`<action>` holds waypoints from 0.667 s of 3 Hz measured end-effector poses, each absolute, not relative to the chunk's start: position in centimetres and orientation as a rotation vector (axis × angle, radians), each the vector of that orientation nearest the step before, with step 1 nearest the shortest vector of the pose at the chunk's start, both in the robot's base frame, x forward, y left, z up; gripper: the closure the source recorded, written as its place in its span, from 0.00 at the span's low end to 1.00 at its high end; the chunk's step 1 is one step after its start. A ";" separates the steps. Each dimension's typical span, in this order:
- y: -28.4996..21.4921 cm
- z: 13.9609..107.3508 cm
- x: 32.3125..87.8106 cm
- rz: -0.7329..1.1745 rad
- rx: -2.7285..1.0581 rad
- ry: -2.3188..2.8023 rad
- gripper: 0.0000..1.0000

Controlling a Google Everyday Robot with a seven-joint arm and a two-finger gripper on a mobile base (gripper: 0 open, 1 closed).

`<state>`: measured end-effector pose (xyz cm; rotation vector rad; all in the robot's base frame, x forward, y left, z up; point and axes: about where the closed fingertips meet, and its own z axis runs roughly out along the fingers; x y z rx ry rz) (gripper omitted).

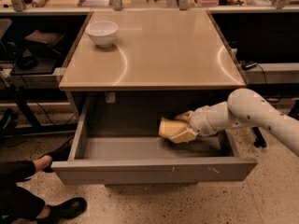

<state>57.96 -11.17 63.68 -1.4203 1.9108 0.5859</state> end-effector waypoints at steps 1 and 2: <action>-11.2 63.7 58.0 0.586 -1.420 1.911 0.00; -11.2 63.7 58.0 0.586 -1.420 1.911 0.00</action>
Offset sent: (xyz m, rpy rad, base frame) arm 0.0000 0.0000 0.0000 0.0000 0.0000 0.0000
